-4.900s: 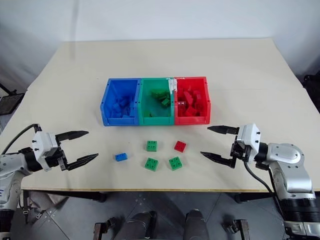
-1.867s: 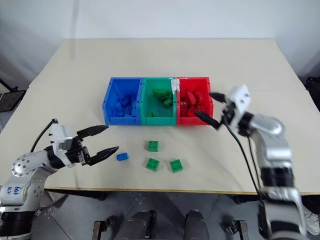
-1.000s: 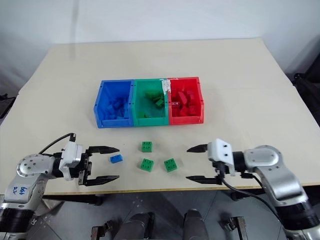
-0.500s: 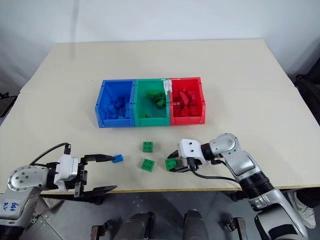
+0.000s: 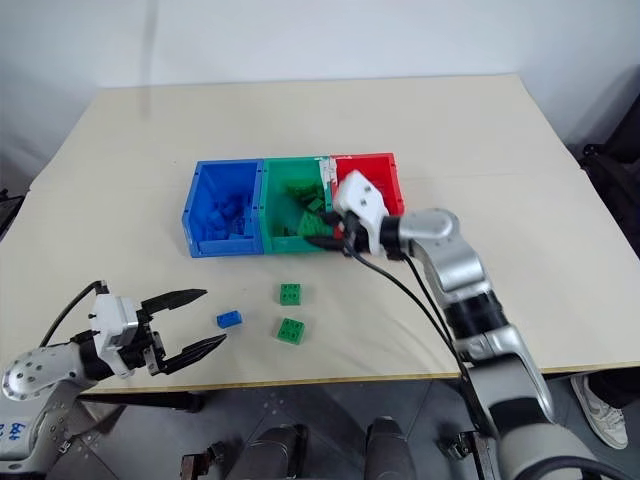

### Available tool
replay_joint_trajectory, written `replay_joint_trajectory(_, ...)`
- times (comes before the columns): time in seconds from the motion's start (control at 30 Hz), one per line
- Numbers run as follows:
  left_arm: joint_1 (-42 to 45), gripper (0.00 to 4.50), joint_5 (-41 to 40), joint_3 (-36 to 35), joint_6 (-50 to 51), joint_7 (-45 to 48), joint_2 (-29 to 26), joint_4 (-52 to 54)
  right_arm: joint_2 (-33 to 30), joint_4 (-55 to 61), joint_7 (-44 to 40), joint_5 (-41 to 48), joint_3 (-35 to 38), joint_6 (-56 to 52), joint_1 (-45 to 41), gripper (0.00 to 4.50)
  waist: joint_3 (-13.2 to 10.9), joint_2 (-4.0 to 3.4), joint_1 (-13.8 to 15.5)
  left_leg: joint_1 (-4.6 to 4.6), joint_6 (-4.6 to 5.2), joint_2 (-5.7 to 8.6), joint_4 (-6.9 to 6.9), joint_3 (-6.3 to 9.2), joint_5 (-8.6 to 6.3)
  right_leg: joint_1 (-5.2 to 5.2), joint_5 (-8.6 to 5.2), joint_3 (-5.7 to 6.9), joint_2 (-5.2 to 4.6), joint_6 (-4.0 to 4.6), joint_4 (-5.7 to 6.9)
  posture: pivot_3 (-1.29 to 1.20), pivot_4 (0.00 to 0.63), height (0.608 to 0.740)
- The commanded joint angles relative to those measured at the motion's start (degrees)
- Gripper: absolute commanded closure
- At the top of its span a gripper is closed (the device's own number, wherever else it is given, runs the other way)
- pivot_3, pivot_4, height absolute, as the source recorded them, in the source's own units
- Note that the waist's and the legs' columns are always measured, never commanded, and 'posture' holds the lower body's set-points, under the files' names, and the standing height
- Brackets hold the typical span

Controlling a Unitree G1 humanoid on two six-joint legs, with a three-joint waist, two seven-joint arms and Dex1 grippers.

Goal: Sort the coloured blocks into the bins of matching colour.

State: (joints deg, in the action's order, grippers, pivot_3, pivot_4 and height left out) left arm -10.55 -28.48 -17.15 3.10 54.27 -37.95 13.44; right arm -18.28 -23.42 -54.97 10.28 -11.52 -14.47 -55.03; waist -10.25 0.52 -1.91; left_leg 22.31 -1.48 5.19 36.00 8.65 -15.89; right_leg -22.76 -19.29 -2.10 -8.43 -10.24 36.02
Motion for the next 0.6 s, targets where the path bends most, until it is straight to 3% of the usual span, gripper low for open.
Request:
replay_joint_trajectory(0.03,-1.1,0.0,-0.6,-3.0,-1.1,-0.9,0.4,0.1,3.3,-9.3,3.9,-2.9,0.5,5.1,-5.8,3.03,0.0,0.0,0.0,0.0,-0.01,0.0,-0.01,0.0,0.0,0.0,0.0,0.02,0.01,0.02,0.0,0.0,0.15,0.74)
replay_joint_trajectory(0.1,-1.4,0.0,-0.3,-3.7,-1.5,-1.3,0.5,-0.1,4.4,-14.8,7.2,-5.3,0.6,7.8,-8.4,3.03,0.0,0.0,0.1,0.0,-0.01,0.01,-0.02,0.03,0.0,-0.01,0.02,0.04,0.0,0.04,0.01,0.0,0.15,0.74)
replay_joint_trajectory(0.2,-1.9,0.0,-0.2,-3.9,-1.7,-1.8,1.0,0.4,5.0,-18.7,8.2,-6.0,1.6,10.7,-10.2,1.98,0.0,0.0,0.2,0.0,0.02,0.05,0.01,0.05,-0.01,0.0,0.06,0.06,-0.01,0.11,0.04,0.0,0.15,0.74)
replay_joint_trajectory(0.4,-1.0,0.0,0.1,-3.4,-1.8,-1.8,1.3,0.0,2.5,-12.1,0.1,-2.2,4.1,13.8,-6.6,0.03,0.0,-0.01,-0.1,0.03,0.01,0.0,-0.04,0.01,-0.02,-0.07,0.06,0.12,0.0,0.11,0.03,0.0,0.15,0.74)
replay_joint_trajectory(0.6,2.9,0.0,0.2,-4.4,-1.2,1.0,-2.3,-5.1,-6.1,1.5,-12.5,3.1,6.2,21.8,7.1,0.03,0.0,0.01,0.3,0.05,0.0,0.02,0.0,0.07,-0.05,0.01,0.06,0.31,0.02,0.11,-0.01,0.0,0.15,0.74)
